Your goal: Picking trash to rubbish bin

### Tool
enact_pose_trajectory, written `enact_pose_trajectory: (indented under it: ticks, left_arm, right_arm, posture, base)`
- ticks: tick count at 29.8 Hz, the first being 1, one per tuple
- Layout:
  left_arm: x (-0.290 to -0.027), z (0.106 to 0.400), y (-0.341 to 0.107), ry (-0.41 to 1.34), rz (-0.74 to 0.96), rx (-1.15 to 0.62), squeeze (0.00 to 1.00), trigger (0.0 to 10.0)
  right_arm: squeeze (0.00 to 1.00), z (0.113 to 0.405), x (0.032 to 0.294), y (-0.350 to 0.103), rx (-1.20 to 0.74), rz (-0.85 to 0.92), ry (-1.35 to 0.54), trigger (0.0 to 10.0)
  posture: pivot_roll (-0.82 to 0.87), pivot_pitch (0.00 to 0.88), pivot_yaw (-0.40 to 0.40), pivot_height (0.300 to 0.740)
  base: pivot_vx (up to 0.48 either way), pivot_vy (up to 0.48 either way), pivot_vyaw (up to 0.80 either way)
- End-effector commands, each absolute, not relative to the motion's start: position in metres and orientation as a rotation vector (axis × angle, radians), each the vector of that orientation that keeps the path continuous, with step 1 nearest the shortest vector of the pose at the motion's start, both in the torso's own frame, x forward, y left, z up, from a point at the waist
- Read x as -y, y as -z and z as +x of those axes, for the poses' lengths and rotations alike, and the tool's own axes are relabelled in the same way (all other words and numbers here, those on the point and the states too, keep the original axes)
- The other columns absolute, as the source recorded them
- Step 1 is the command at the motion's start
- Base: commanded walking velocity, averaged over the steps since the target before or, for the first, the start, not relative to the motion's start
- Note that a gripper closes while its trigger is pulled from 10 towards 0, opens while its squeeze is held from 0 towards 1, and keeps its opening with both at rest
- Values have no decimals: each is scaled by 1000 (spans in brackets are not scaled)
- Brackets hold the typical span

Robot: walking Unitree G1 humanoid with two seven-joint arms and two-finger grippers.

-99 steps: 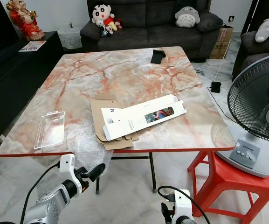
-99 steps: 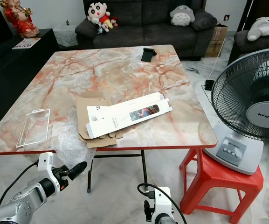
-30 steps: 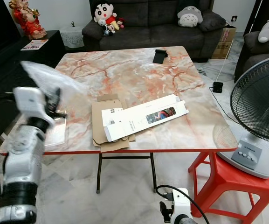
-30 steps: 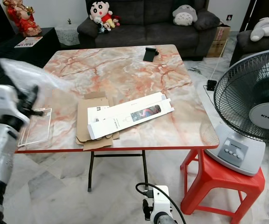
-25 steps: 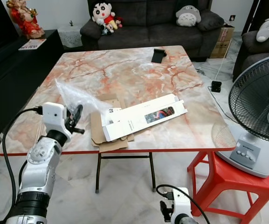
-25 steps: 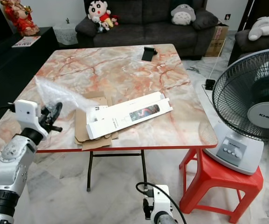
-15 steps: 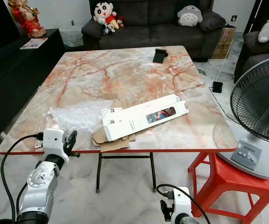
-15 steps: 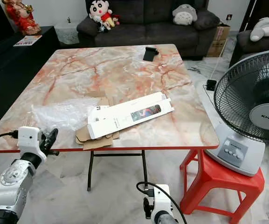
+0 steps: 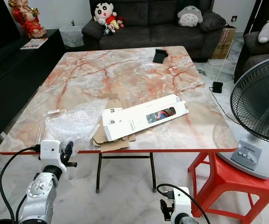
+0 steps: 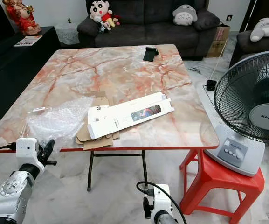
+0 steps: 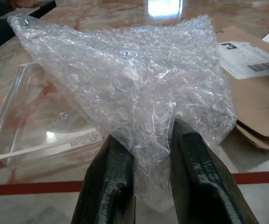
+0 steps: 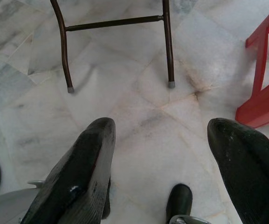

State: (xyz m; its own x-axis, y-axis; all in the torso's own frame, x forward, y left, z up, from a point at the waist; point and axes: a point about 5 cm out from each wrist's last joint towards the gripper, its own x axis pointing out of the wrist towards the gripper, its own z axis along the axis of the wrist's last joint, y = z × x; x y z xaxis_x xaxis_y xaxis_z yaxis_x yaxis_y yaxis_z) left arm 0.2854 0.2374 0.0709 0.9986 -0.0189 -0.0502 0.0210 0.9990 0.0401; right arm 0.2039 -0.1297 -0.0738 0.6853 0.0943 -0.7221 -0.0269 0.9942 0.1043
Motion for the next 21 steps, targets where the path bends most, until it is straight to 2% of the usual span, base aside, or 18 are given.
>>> enact_pose_trajectory:
  ticks: [1,10,21]
  left_arm:
    - [-240,286,-71,5,31,-47,0,10000]
    - [-237,287,-71,19,29,-37,0,10000]
    - [-236,286,-69,34,33,-40,0,10000]
  right_arm:
    - [0,205,128,73,-804,99,-72,10000]
    - [0,204,127,73,-803,99,-72,10000]
    - [0,204,128,73,-804,99,-69,10000]
  posture:
    - [51,0,55,740]
    - [47,0,55,740]
    - [40,0,63,740]
  base:
    - [0,0,0]
    - [0,0,0]
    - [-289,0,0]
